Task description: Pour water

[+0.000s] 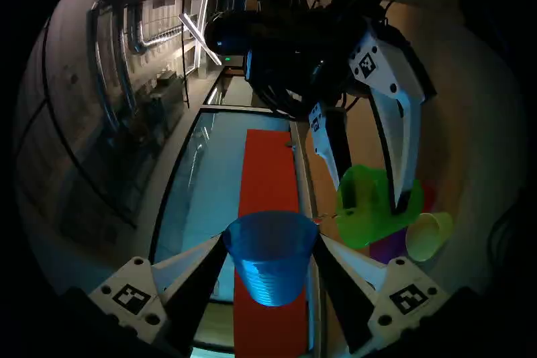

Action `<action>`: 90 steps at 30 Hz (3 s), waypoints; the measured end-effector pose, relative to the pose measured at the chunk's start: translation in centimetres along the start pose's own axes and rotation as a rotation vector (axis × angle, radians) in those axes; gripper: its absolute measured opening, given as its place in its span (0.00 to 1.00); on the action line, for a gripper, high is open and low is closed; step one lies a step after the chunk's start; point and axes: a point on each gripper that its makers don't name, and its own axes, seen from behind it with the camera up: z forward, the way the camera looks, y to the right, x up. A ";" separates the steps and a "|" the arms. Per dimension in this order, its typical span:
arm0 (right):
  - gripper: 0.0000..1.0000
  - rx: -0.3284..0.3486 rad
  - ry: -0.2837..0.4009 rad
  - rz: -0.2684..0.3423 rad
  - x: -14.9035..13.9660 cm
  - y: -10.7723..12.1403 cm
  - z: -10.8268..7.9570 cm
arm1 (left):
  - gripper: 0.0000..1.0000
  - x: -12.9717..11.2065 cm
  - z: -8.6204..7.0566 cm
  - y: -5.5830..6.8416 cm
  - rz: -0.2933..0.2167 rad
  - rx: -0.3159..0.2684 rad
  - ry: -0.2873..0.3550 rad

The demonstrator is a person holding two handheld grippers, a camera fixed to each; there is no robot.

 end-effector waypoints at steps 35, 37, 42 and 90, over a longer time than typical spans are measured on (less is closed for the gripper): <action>0.91 -0.004 0.006 0.002 -0.2 0.1 0.1 | 0.88 0.4 -0.8 0.4 0.109 -0.005 -0.006; 0.91 -0.003 0.006 0.002 -0.2 0.1 0.1 | 0.88 0.4 -0.8 0.4 0.113 -0.002 -0.006; 0.91 -0.004 0.007 0.002 -0.2 0.1 0.1 | 0.88 0.6 -0.9 0.4 0.125 0.003 -0.004; 0.91 -0.035 0.063 -0.007 2.0 0.9 -1.1 | 0.88 -2.3 -0.6 -0.5 -0.459 0.068 -0.019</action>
